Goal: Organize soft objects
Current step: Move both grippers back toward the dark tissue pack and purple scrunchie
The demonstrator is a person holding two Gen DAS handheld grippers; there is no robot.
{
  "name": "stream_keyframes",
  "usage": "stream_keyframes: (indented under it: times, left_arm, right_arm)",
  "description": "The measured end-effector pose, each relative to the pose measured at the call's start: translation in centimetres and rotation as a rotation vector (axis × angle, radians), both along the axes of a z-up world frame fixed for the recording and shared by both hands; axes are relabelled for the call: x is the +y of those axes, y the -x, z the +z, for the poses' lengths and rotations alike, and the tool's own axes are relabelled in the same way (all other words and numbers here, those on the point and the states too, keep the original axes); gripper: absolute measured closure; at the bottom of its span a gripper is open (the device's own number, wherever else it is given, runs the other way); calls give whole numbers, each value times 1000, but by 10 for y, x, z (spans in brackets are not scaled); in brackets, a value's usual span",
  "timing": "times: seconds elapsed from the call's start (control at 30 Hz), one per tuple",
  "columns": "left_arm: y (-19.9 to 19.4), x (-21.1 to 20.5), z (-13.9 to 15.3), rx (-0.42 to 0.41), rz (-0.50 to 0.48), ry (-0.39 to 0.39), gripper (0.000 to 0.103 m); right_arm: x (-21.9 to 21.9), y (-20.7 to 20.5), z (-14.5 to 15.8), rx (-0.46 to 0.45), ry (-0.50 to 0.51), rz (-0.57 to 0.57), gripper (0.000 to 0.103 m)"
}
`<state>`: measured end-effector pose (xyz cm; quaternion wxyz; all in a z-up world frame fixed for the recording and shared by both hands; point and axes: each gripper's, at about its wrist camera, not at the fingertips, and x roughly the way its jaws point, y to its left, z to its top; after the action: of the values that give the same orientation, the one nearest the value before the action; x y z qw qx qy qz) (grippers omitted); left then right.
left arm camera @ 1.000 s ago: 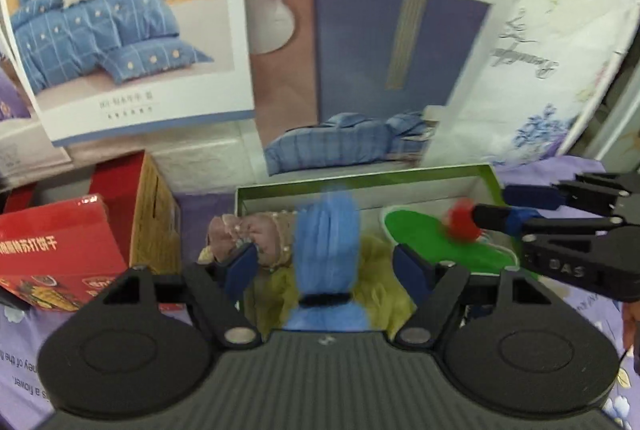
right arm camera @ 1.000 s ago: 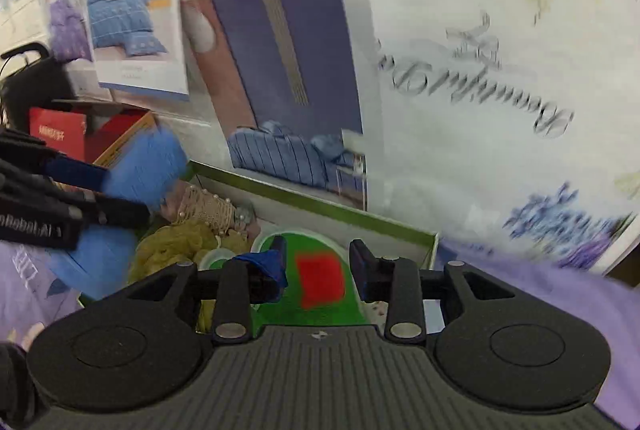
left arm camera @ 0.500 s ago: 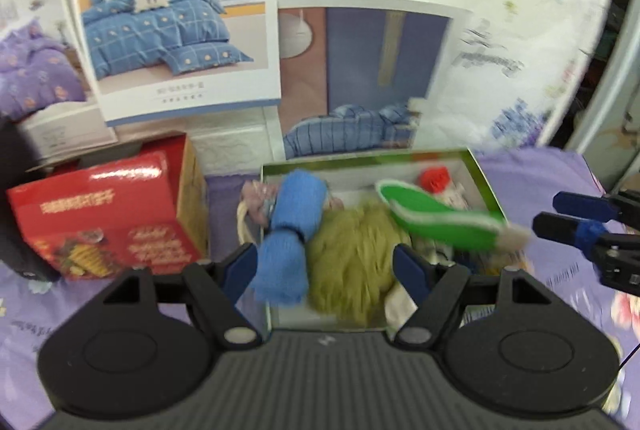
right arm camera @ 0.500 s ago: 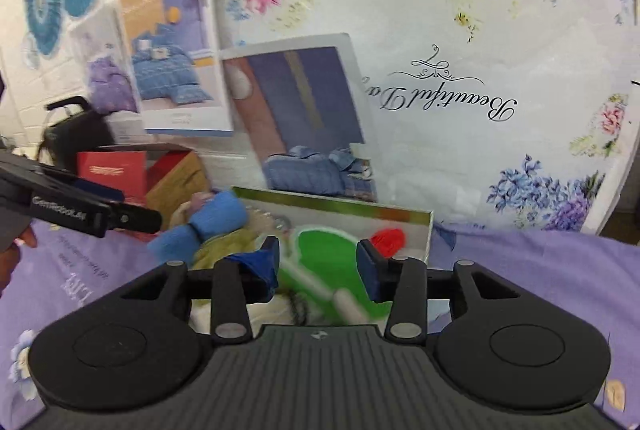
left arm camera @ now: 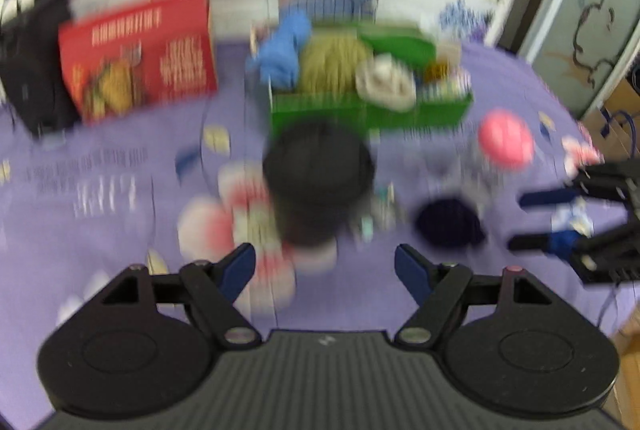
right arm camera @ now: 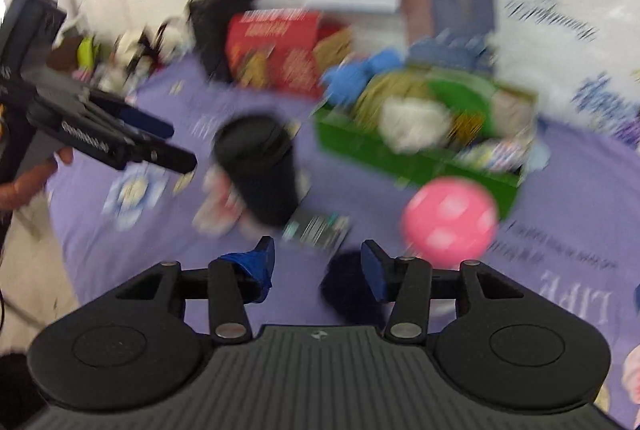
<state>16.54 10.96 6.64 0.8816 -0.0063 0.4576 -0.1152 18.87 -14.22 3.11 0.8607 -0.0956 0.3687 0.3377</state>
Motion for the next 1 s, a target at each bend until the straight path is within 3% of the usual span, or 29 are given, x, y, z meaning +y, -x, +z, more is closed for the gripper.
stream_keyframes:
  times: [0.2,0.37,0.47,0.6,0.83,1.0]
  left_arm:
    - [28,17,-62,154,68,98,26]
    - [33,33,-91,207,133,104,26]
    - [31,41,-97,219,143,121,26]
    - [26,44,-98,209,143,137,26]
    - [25,35,-98,203,93,157,26]
    - [26,20,-96,197,40,149,26]
  right_arm:
    - [45,-33,-25,-55,95,76,70]
    - [64,-56,-45,-91,152,66,69]
    - [63,-58,-58,-47,152,43,69]
    - [58,-49,-67,-62,181,-20,69]
    - [17,-3,-50,36,146,-140,68]
    - [-27,37,-43,107,188,-213,68]
